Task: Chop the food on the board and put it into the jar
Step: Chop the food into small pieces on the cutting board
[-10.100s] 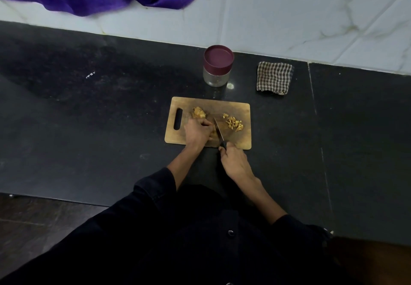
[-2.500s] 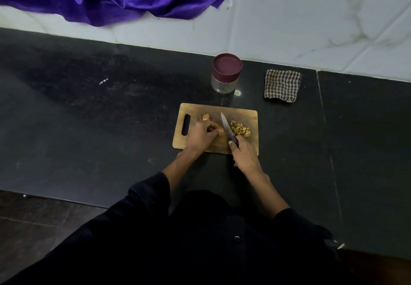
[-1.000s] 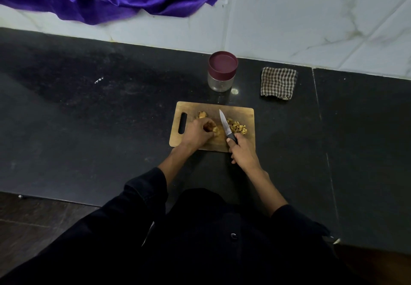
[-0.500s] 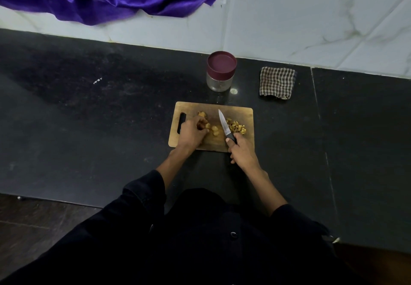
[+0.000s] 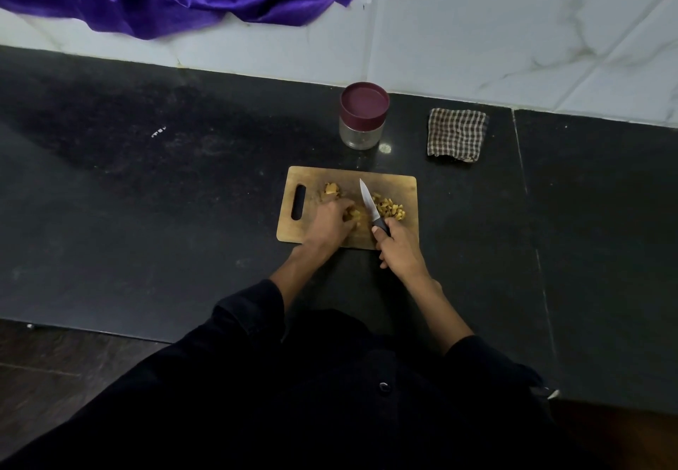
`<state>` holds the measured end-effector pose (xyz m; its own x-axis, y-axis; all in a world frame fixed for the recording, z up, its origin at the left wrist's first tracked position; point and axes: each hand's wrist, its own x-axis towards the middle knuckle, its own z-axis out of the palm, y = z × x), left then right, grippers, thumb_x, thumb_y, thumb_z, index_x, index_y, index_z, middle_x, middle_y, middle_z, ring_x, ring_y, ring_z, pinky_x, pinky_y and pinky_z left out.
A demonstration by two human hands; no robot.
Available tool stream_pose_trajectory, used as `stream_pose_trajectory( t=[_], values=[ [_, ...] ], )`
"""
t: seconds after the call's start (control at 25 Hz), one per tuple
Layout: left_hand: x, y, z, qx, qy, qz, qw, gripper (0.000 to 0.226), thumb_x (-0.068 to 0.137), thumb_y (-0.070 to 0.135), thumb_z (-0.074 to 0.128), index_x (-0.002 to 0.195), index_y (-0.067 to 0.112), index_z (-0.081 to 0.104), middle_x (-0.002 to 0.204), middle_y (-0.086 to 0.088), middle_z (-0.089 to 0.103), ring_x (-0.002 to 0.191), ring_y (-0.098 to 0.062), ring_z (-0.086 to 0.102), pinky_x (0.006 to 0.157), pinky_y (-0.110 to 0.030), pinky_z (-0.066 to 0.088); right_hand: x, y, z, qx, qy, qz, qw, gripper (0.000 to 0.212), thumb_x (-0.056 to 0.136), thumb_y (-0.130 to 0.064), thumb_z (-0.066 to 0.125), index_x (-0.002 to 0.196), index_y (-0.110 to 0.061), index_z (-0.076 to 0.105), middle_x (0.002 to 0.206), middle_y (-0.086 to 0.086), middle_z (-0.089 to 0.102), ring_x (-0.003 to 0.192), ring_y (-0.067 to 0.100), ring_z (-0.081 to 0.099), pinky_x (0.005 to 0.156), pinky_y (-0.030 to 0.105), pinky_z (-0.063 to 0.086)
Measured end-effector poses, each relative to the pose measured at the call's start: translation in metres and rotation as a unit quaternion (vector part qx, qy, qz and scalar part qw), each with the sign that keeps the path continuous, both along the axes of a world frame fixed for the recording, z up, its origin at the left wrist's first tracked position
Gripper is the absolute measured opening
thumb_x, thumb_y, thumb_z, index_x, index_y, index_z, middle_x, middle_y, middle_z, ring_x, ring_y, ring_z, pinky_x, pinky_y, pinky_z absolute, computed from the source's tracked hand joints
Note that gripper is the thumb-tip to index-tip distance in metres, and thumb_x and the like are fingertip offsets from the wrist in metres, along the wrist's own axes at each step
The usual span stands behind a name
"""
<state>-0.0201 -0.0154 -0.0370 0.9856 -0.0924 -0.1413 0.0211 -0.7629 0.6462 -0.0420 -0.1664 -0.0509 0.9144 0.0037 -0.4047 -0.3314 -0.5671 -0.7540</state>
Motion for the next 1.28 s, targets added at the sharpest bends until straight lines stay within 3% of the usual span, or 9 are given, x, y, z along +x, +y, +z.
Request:
stream_pose_trajectory(
  t=[0.6,0.84,0.96,1.12,1.28],
  values=[
    [0.001,0.003,0.001,0.010,-0.007,-0.031,0.999,0.034,0.083,0.007,0.067,0.116,0.014,0.061,0.117,-0.006,0.059,0.103,-0.015,0.057,0.084,-0.018,0.044,-0.001,0.001,0.007,-0.012,0.005,0.004,1.000,0.017,0.102,-0.028,0.046,0.112,-0.016,0.053,0.102,0.008,0.060,0.072,0.015,0.060,0.047,0.020,0.046],
    [-0.008,0.002,-0.007,-0.009,-0.046,0.030,0.998,0.029,0.088,0.012,0.063,0.117,0.011,0.061,0.116,-0.006,0.061,0.102,-0.016,0.059,0.087,-0.024,0.048,-0.018,0.001,0.017,0.013,0.027,-0.022,0.999,0.016,0.103,-0.027,0.045,0.115,-0.019,0.052,0.090,0.008,0.062,0.061,0.014,0.057,0.043,0.024,0.044],
    [-0.008,-0.001,-0.010,-0.002,-0.032,0.033,0.999,0.026,0.089,0.013,0.063,0.114,0.009,0.063,0.114,-0.008,0.062,0.101,-0.017,0.059,0.089,-0.027,0.049,-0.023,0.005,0.018,0.088,0.078,-0.078,0.990,0.008,0.101,-0.023,0.049,0.104,-0.017,0.055,0.076,0.005,0.057,0.050,0.011,0.048,0.038,0.024,0.036],
    [-0.006,-0.003,-0.010,0.003,-0.030,0.026,0.999,0.023,0.088,0.008,0.062,0.110,0.007,0.066,0.114,-0.010,0.063,0.103,-0.019,0.059,0.091,-0.027,0.046,-0.016,0.014,0.022,0.254,0.131,-0.155,0.946,0.006,0.094,-0.006,0.051,0.090,-0.011,0.052,0.063,0.001,0.047,0.043,0.010,0.037,0.036,0.021,0.025],
    [-0.006,-0.001,-0.007,-0.007,-0.039,0.022,0.999,0.018,0.086,0.002,0.060,0.102,0.005,0.069,0.107,-0.010,0.067,0.100,-0.019,0.060,0.085,-0.019,0.040,-0.006,0.018,0.026,0.278,0.140,-0.153,0.938,0.013,0.091,-0.002,0.051,0.084,-0.013,0.051,0.060,0.000,0.045,0.042,0.009,0.034,0.035,0.020,0.023]
  ],
)
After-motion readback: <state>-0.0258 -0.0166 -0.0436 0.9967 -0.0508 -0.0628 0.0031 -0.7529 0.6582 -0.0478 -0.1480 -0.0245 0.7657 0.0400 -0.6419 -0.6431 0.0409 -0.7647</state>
